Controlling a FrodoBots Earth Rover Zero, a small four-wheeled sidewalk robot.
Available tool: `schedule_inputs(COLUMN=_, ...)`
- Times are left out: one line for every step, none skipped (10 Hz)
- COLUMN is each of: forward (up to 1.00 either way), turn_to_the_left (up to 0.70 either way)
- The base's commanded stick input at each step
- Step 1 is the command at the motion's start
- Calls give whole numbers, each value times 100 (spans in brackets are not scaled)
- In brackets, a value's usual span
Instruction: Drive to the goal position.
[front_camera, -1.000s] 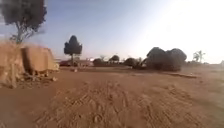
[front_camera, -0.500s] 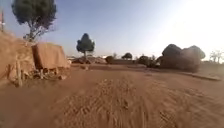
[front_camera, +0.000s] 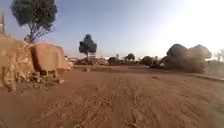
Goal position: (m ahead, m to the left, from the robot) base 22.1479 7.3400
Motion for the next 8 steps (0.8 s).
schedule_inputs(forward=70, turn_to_the_left=0)
schedule_inputs(forward=70, turn_to_the_left=0)
schedule_inputs(forward=70, turn_to_the_left=0)
schedule_inputs(forward=70, turn_to_the_left=0)
schedule_inputs(forward=70, turn_to_the_left=0)
schedule_inputs(forward=70, turn_to_the_left=0)
schedule_inputs(forward=70, turn_to_the_left=0)
schedule_inputs(forward=70, turn_to_the_left=0)
